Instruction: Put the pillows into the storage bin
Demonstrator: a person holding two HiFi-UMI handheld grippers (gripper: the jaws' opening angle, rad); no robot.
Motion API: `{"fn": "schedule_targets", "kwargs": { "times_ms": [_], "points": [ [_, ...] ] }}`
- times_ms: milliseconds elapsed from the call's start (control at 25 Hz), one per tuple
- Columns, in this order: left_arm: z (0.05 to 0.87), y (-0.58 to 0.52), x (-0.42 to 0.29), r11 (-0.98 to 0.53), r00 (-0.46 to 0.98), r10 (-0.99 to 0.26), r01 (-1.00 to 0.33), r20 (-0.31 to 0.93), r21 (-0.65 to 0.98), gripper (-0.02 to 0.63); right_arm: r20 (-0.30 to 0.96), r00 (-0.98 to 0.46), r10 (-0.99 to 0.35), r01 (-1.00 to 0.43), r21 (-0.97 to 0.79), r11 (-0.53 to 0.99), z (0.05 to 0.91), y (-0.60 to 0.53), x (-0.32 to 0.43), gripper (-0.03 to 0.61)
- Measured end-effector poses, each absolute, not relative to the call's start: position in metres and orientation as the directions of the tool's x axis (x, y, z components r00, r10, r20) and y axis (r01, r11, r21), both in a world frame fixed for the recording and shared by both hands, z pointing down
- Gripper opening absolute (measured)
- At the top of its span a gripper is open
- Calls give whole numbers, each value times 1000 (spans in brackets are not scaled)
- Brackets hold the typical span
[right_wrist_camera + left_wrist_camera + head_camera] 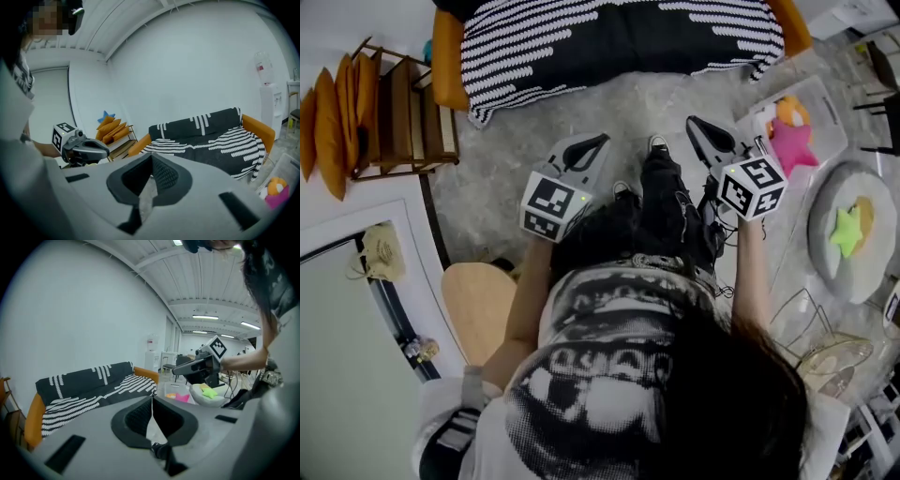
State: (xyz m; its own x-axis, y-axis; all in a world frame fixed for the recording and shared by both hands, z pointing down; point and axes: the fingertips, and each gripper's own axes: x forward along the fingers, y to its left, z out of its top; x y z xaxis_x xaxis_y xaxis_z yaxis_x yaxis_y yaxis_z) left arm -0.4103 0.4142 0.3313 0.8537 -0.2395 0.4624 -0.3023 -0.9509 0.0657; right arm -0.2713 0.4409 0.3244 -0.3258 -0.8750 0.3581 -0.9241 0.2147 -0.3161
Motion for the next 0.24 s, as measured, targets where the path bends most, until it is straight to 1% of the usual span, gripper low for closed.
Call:
{"fn": "schedule_targets", "kwargs": {
  "times_ms": [240],
  "points": [
    [333,400,-406,-945,847,-253,-320,468,66,6,346,-292,-892,-930,-319,180,319,427,-248,-2]
  ]
}}
